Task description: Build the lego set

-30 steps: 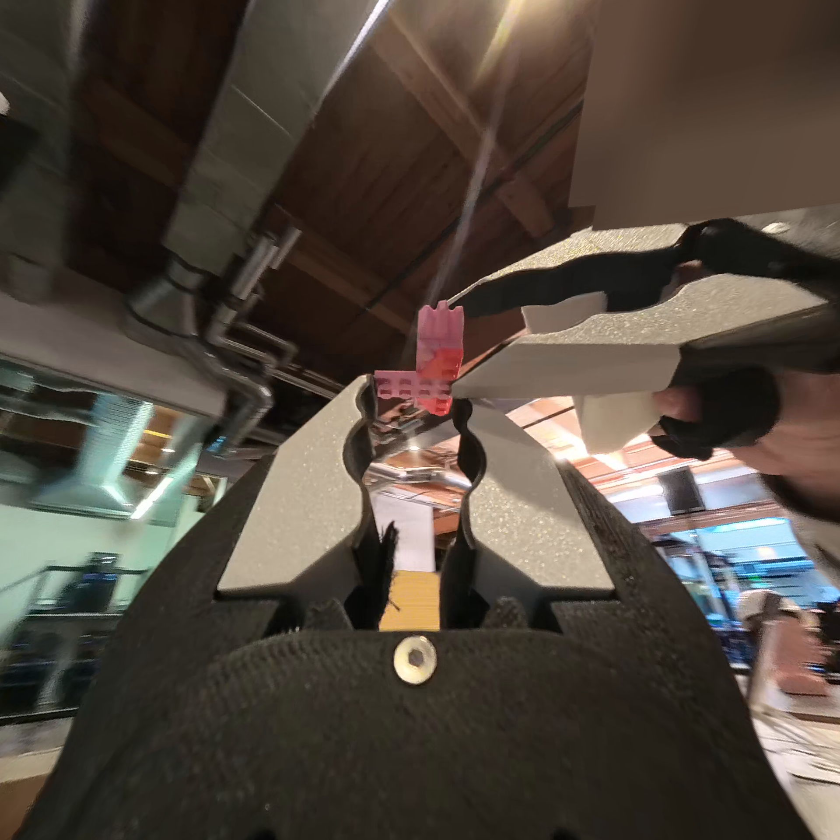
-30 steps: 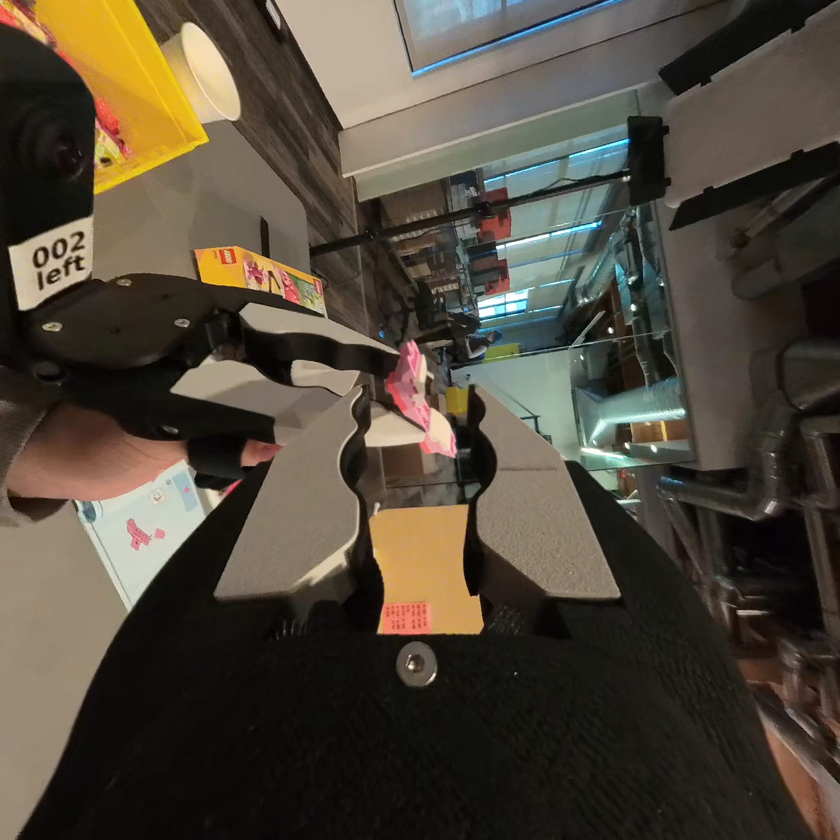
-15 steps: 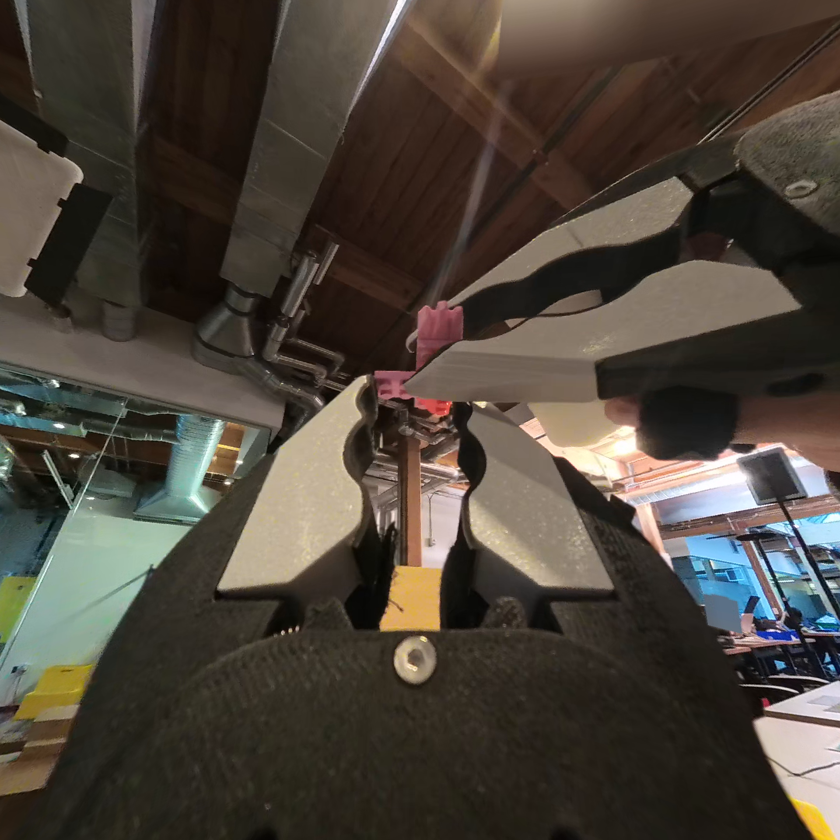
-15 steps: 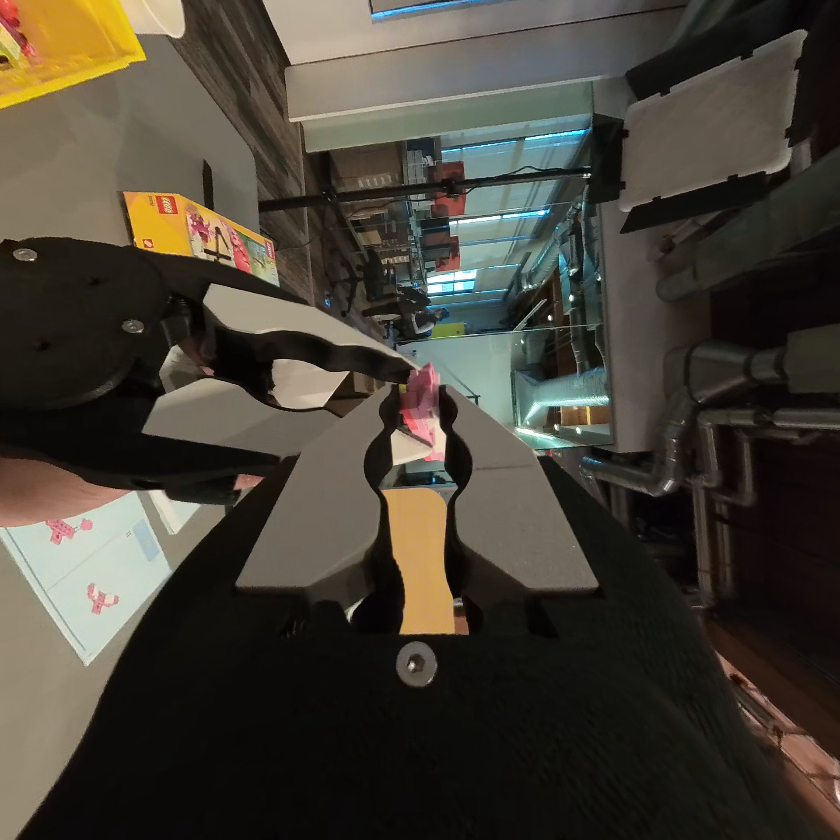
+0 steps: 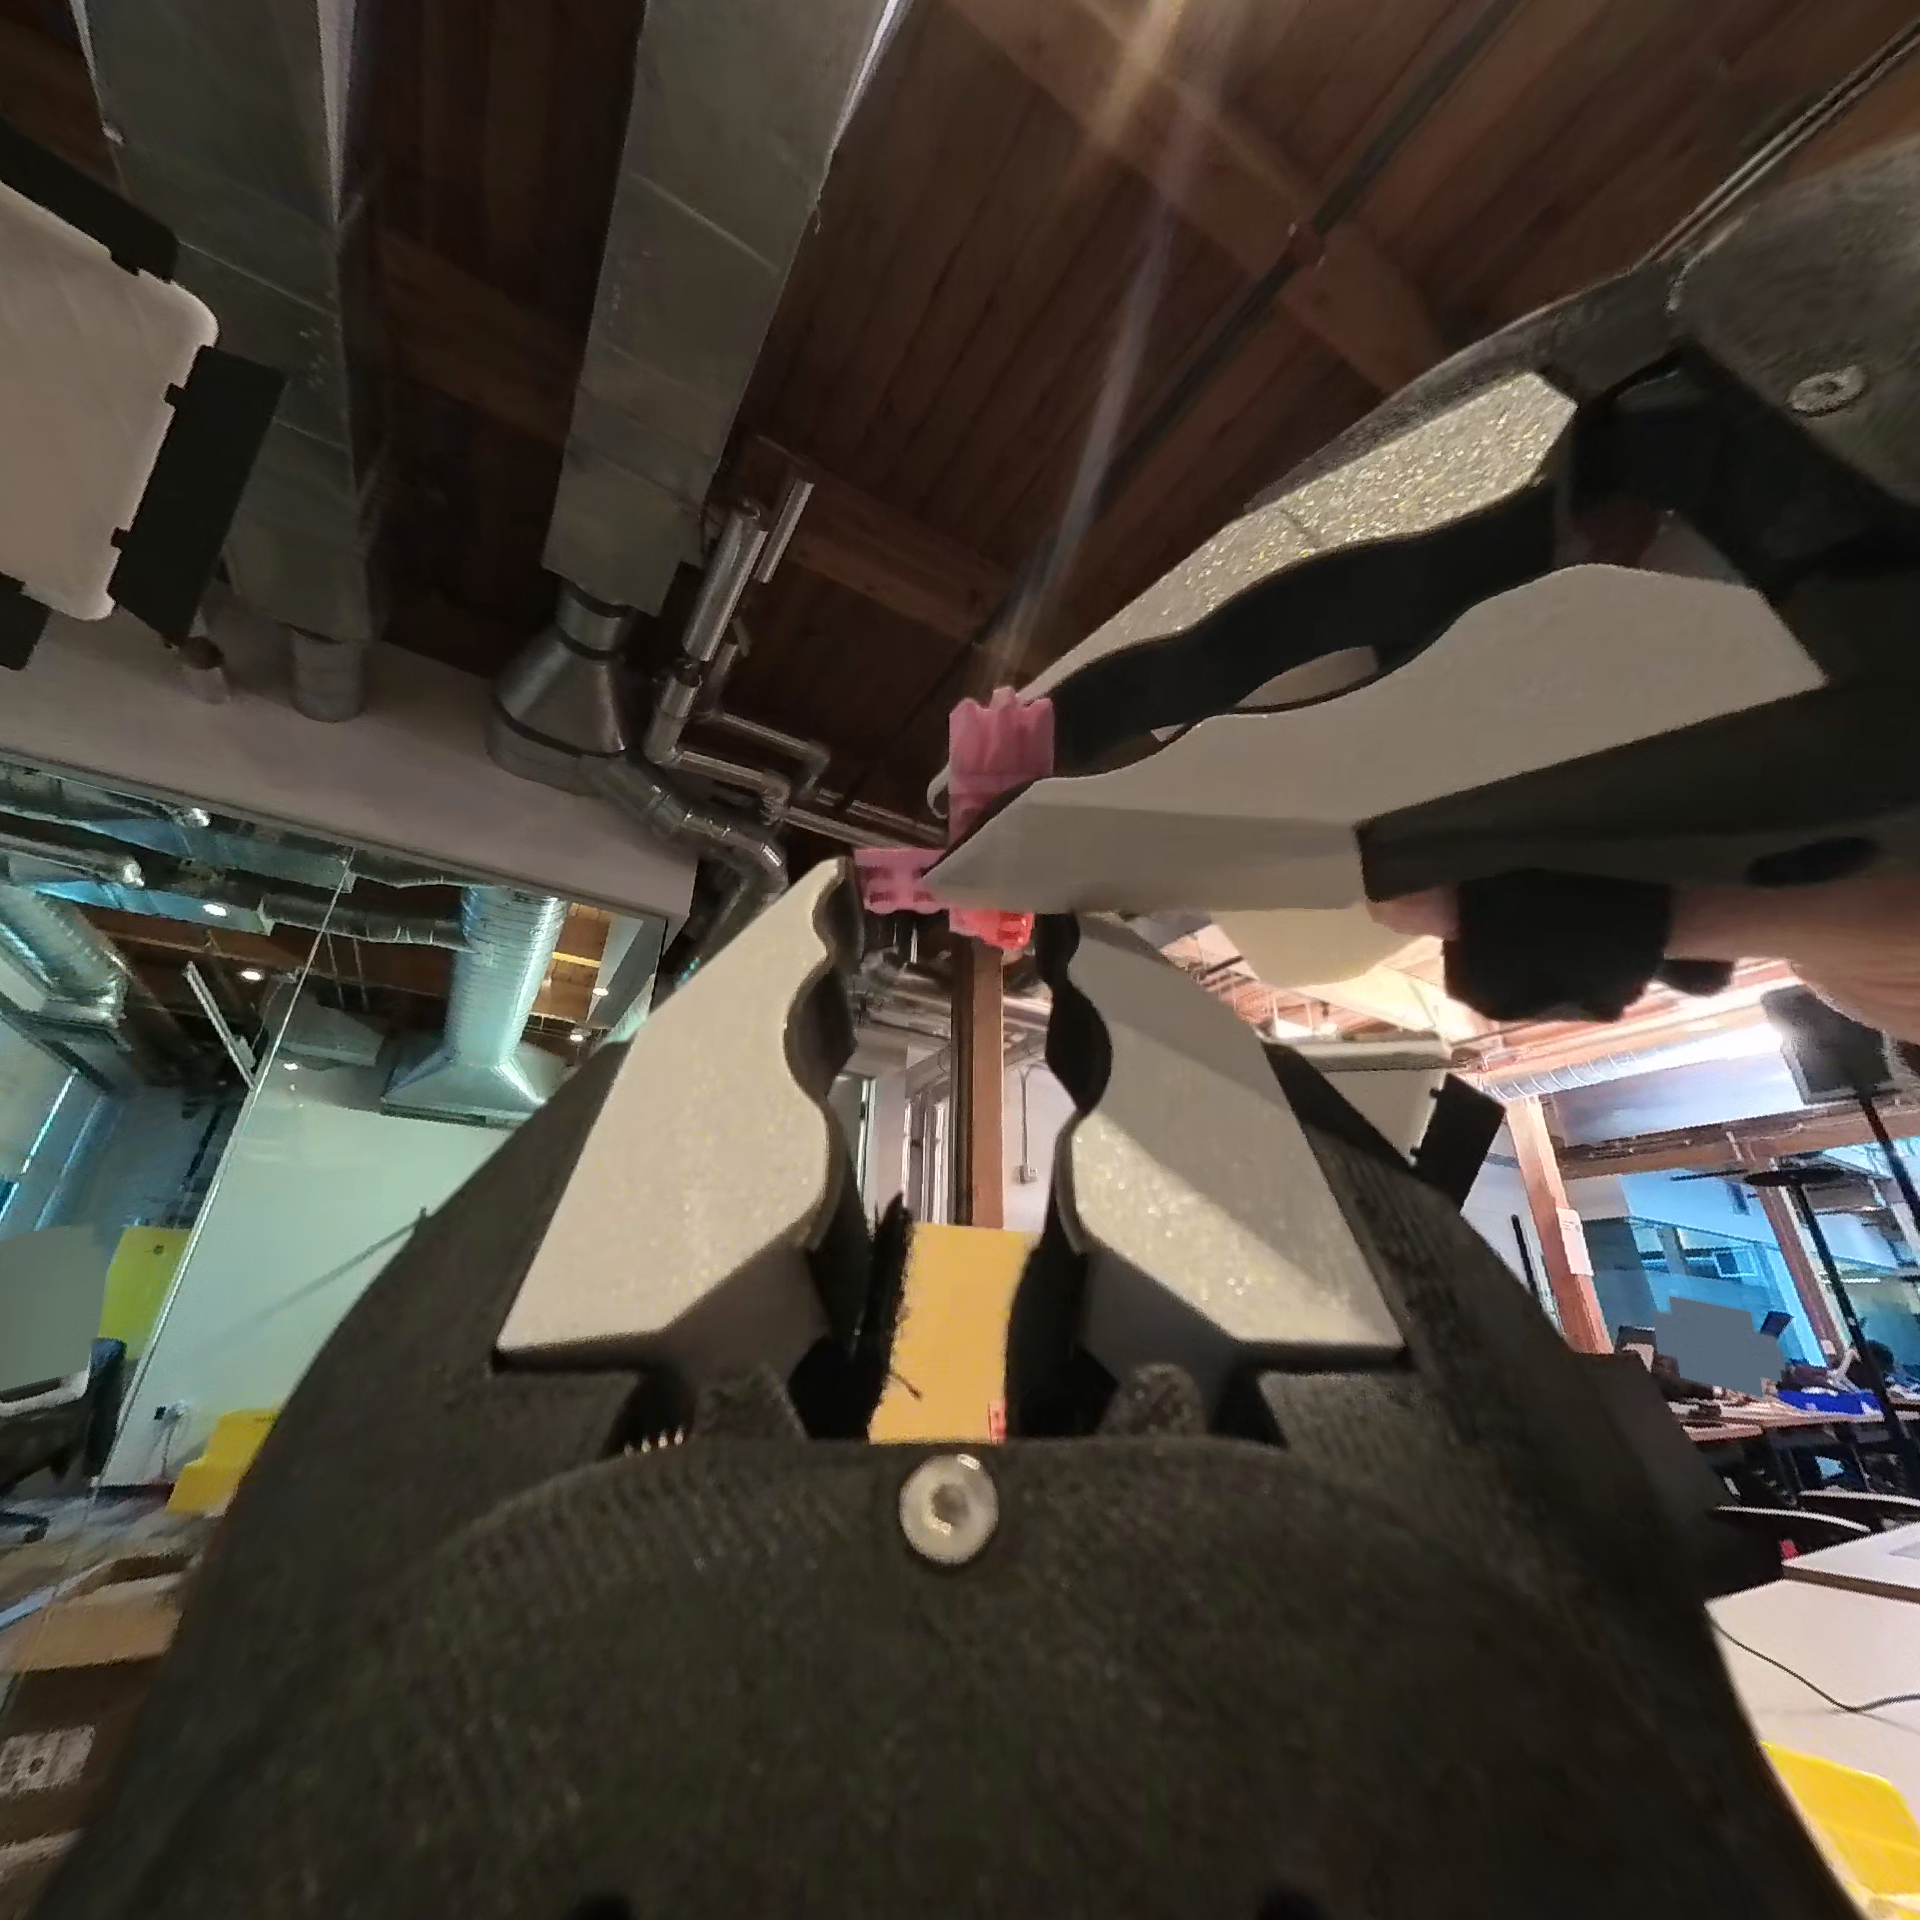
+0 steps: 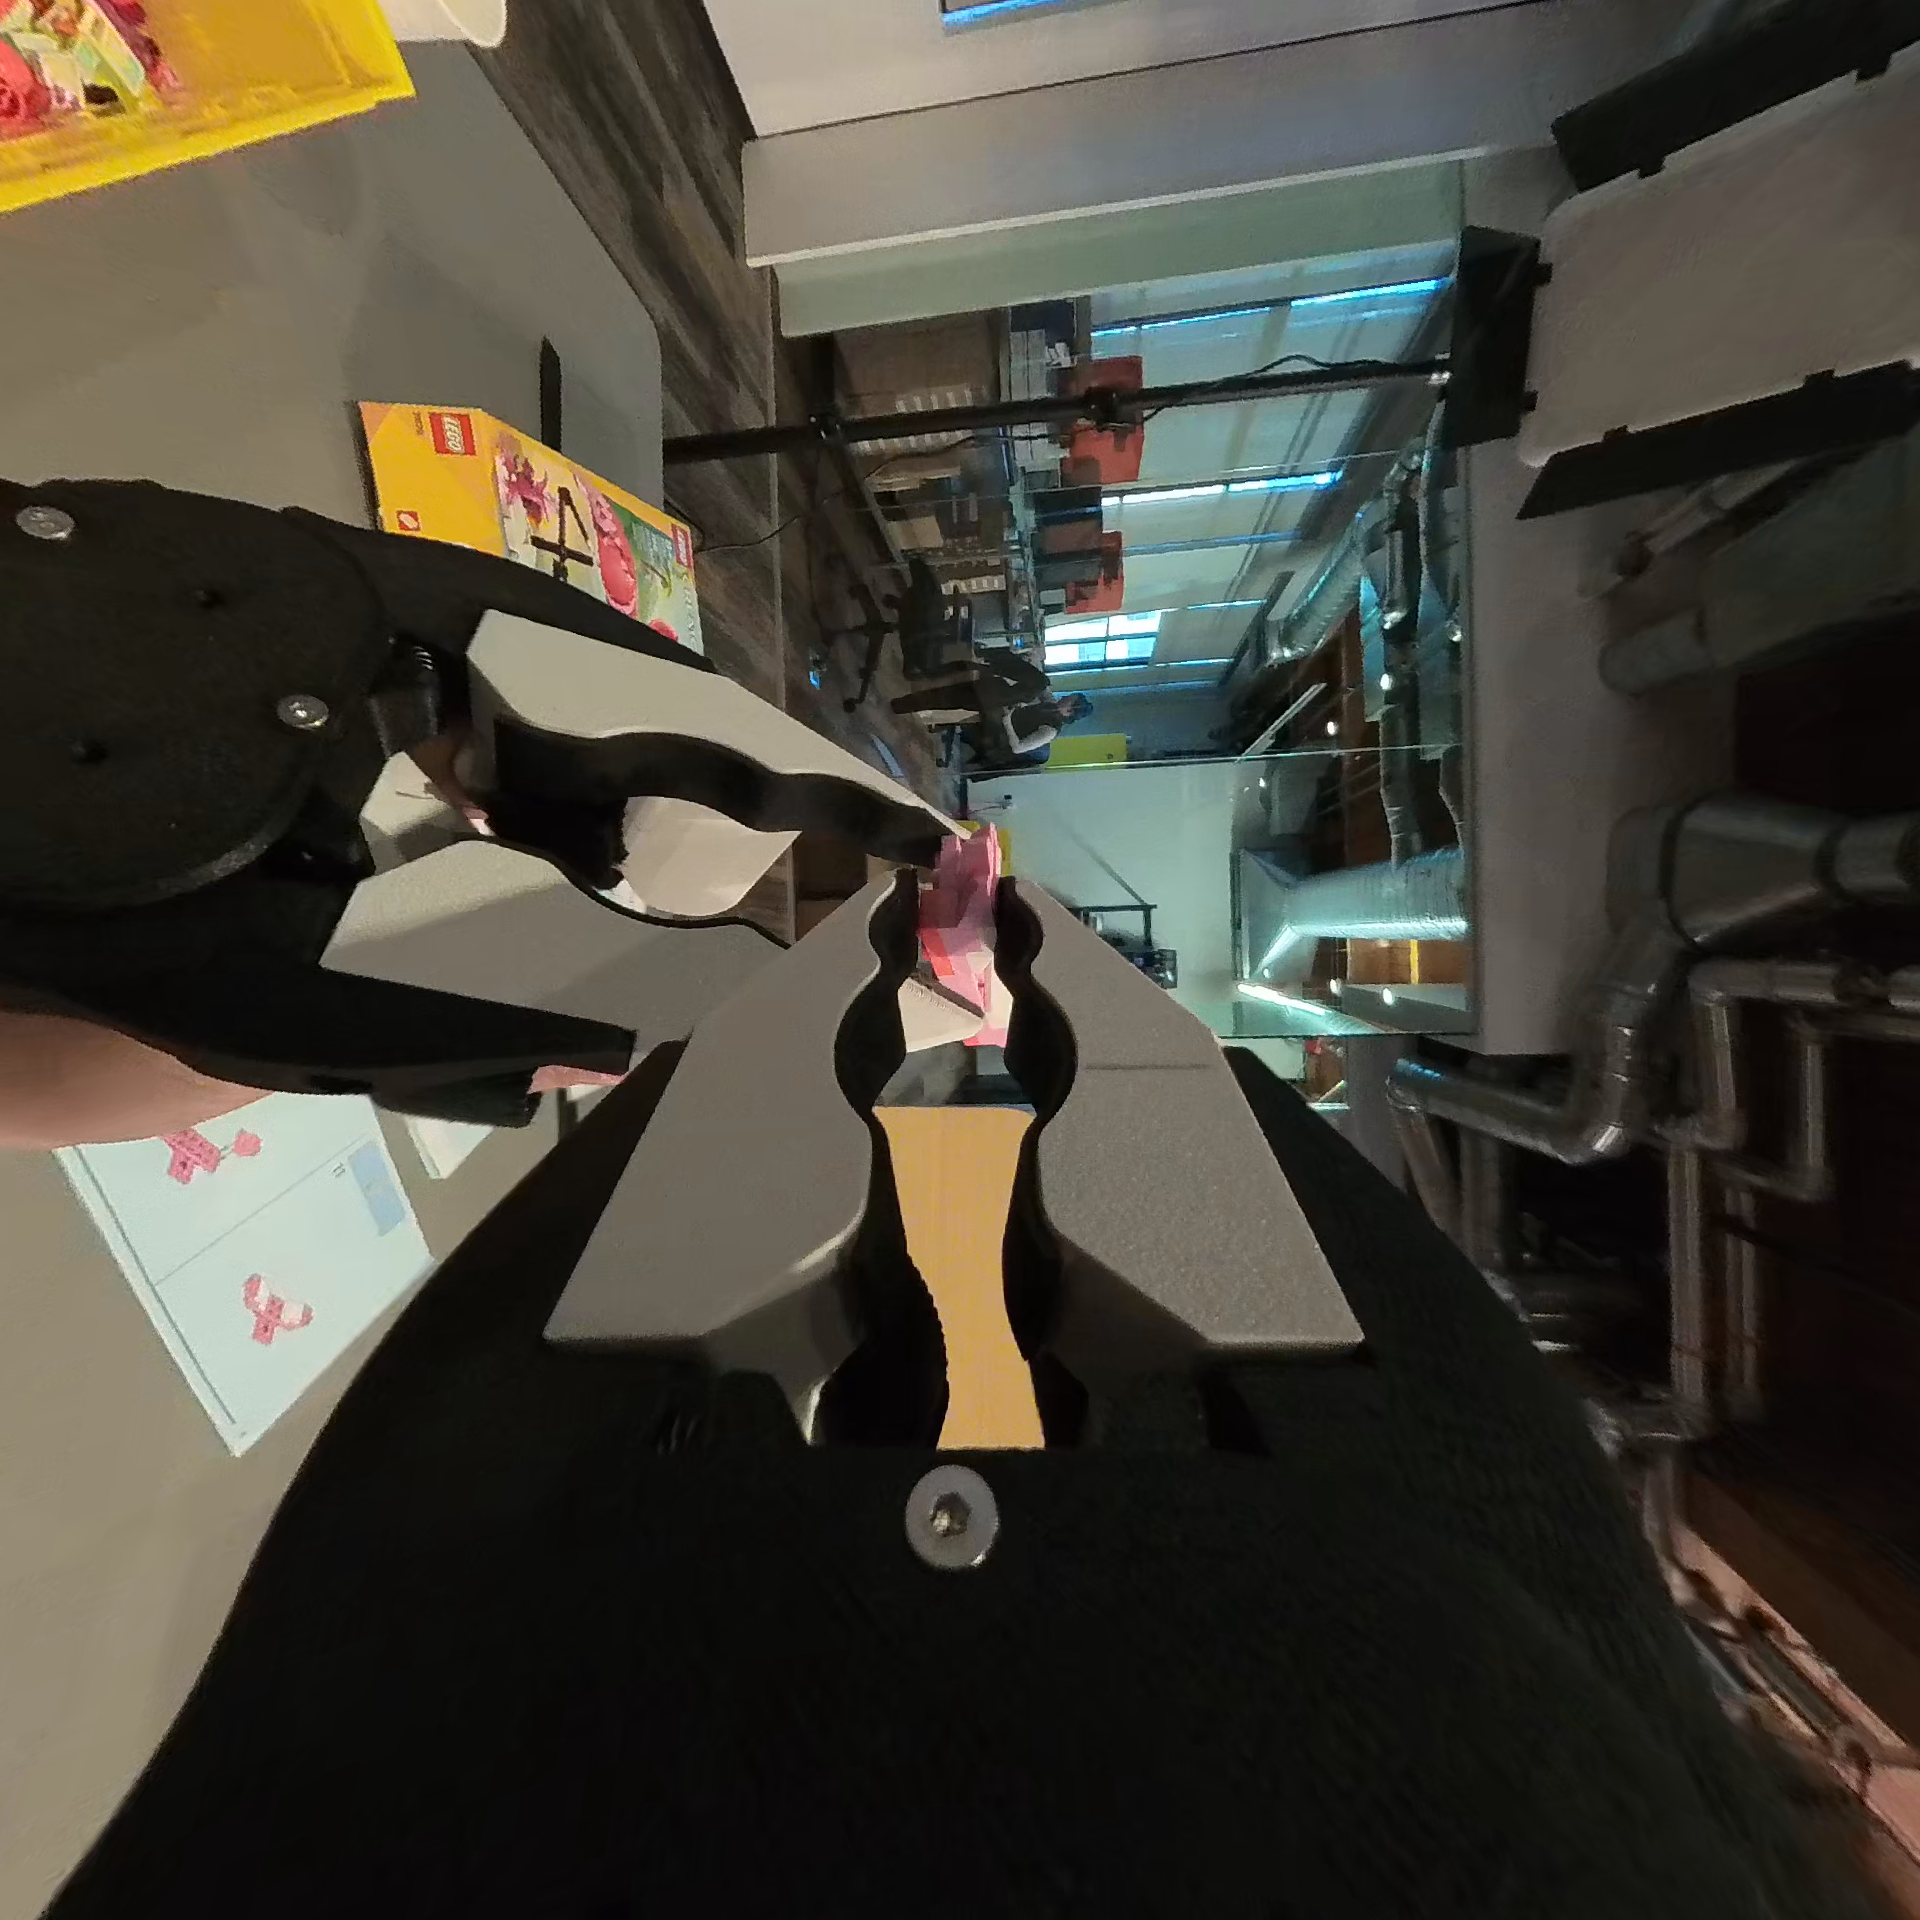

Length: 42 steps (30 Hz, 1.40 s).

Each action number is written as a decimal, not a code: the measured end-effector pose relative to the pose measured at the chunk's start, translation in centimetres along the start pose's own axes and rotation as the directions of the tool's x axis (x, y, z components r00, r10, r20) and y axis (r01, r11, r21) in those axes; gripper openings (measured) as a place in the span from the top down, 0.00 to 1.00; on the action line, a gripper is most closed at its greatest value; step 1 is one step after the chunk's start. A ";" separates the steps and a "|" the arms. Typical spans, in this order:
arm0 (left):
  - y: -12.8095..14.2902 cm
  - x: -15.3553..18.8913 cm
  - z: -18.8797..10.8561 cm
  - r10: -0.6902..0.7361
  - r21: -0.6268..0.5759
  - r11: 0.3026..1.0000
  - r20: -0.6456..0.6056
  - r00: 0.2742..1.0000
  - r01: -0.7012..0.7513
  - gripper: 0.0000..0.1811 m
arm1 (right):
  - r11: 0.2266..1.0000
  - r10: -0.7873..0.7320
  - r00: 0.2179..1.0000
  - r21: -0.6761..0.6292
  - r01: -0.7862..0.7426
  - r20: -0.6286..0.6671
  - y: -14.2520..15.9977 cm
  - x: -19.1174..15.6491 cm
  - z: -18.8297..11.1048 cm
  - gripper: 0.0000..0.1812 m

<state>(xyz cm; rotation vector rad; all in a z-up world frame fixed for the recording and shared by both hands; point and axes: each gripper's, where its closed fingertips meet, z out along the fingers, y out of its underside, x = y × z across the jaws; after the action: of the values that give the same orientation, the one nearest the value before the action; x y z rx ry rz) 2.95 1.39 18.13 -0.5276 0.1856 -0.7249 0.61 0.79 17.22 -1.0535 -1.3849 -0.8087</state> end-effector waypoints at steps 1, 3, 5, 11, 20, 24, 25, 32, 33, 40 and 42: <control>0.1 -0.2 0.0 -0.010 -0.005 1.000 0.006 1.000 0.010 0.82 | 1.000 0.023 1.000 0.010 -0.023 0.002 0.1 -0.1 0.2 0.93; 0.4 -0.5 0.0 -0.021 -0.010 1.000 0.005 1.000 0.021 0.82 | 0.993 0.104 0.995 0.052 -0.104 0.014 0.1 -0.2 0.6 0.93; 0.7 -0.8 0.0 -0.067 -0.009 0.998 -0.004 0.998 0.067 0.82 | 0.976 0.187 0.981 0.103 -0.190 0.043 -0.2 -0.3 0.4 0.68; 1.5 -0.1 0.0 -0.239 0.010 0.970 -0.130 0.962 0.242 0.82 | 0.856 0.460 0.888 0.283 -0.432 -0.034 3.3 1.7 -3.1 0.46; 5.9 0.7 -1.2 -0.516 -0.150 0.857 -0.268 0.814 0.494 0.82 | 0.744 0.663 0.678 0.373 -0.554 -0.317 18.9 -9.1 -2.0 0.48; 9.5 0.0 -5.2 -0.447 -0.258 0.881 -0.184 0.875 0.395 0.82 | 0.642 0.767 0.616 0.180 -0.746 -0.181 23.6 -19.0 2.0 0.39; 10.6 -0.7 -6.6 -0.388 -0.289 0.897 -0.156 0.908 0.334 0.82 | 0.609 0.793 0.592 0.145 -0.780 -0.144 24.3 -21.3 2.6 0.38; 13.3 -8.7 -10.8 -0.096 -0.398 0.911 0.043 0.994 0.105 0.82 | 0.529 0.842 0.512 0.076 -0.845 -0.171 31.2 -23.0 4.5 0.41; 13.6 -9.3 -11.0 -0.082 -0.407 0.908 0.064 0.995 0.101 0.82 | 0.535 0.833 0.522 0.028 -0.844 -0.183 32.5 -23.6 4.8 0.40; 18.5 -3.2 -11.9 -0.100 -0.642 0.763 -0.222 0.970 -0.068 0.82 | 0.491 0.854 0.439 0.155 -0.857 -0.278 34.9 -20.9 3.3 0.48; 19.3 0.3 -11.5 -0.163 -0.649 0.757 -0.290 0.943 -0.069 0.82 | 0.473 0.868 0.408 0.217 -0.854 -0.284 35.0 -20.1 2.5 0.49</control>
<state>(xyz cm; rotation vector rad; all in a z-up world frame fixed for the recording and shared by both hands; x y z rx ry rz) 10.44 8.72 -1.70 -1.0863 0.7692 -0.7905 30.87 12.88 -6.65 -1.3147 -0.3637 -0.1408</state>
